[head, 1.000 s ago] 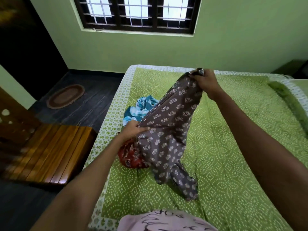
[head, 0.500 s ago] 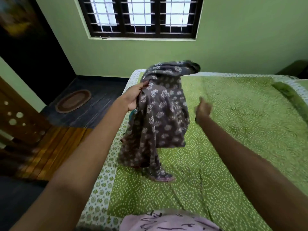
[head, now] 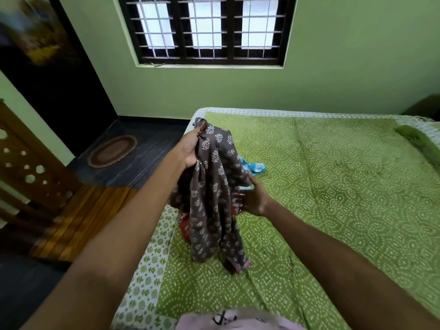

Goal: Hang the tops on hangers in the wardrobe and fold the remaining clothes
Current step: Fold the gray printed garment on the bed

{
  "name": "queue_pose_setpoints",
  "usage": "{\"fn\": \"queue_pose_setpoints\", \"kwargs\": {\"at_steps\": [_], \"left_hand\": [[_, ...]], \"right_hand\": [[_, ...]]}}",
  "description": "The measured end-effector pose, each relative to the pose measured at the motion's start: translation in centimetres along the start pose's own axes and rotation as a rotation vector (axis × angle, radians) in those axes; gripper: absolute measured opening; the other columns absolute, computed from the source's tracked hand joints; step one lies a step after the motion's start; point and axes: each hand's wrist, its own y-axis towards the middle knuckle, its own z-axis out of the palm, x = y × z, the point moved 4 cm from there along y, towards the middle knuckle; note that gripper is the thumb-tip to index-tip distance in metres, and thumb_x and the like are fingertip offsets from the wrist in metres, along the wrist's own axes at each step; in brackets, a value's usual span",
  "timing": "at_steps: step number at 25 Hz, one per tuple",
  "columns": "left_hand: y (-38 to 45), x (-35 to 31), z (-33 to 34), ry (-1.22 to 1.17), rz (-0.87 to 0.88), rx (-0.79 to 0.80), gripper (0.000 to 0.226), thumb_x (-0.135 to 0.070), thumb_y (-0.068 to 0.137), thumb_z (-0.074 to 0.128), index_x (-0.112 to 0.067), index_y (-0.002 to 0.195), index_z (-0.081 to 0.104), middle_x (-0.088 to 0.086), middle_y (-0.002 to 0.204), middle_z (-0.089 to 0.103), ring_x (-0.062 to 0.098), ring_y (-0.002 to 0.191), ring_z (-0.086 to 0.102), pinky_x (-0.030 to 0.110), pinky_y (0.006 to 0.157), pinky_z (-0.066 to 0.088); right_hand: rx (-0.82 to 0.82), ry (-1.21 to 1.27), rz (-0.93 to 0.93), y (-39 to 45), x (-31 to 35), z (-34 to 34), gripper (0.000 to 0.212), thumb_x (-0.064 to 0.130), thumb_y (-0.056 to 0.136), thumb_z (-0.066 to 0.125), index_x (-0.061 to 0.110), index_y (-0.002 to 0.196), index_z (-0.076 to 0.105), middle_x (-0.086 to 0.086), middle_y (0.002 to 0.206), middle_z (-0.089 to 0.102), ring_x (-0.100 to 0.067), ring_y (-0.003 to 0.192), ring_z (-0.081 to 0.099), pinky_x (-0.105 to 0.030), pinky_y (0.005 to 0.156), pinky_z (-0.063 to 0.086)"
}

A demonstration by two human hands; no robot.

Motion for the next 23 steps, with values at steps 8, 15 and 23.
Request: {"fn": "queue_pose_setpoints", "kwargs": {"at_steps": [8, 15, 23], "left_hand": [[-1.6, -3.2, -3.6, 0.111, 0.095, -0.047, 0.032, -0.029, 0.098, 0.046, -0.009, 0.082, 0.065, 0.004, 0.070, 0.071, 0.013, 0.063, 0.069, 0.024, 0.063, 0.057], [-1.7, -6.7, -10.2, 0.005, 0.144, -0.232, 0.016, -0.025, 0.084, 0.066, -0.013, 0.073, 0.068, 0.007, 0.079, 0.071, 0.017, 0.069, 0.068, 0.034, 0.078, 0.056], [-0.1, -5.9, -8.9, 0.128, 0.139, -0.065, 0.006, -0.015, 0.083, 0.059, -0.010, 0.086, 0.058, 0.004, 0.074, 0.070, 0.011, 0.067, 0.068, 0.025, 0.066, 0.058]], "right_hand": [[0.186, -0.226, -0.135, -2.5, 5.4, 4.6, 0.021, 0.022, 0.088, 0.054, 0.013, 0.086, 0.073, -0.004, 0.074, 0.072, -0.015, 0.063, 0.066, -0.025, 0.064, 0.054], [0.144, -0.034, -0.365, -6.4, 19.1, 1.2, 0.021, 0.031, 0.082, 0.063, 0.014, 0.074, 0.072, -0.004, 0.078, 0.071, -0.016, 0.073, 0.068, -0.028, 0.071, 0.056], [0.039, -0.150, -0.334, -7.1, 22.4, -1.5, 0.013, 0.017, 0.083, 0.064, 0.011, 0.074, 0.073, -0.002, 0.070, 0.070, -0.013, 0.067, 0.066, -0.025, 0.064, 0.056]]}}
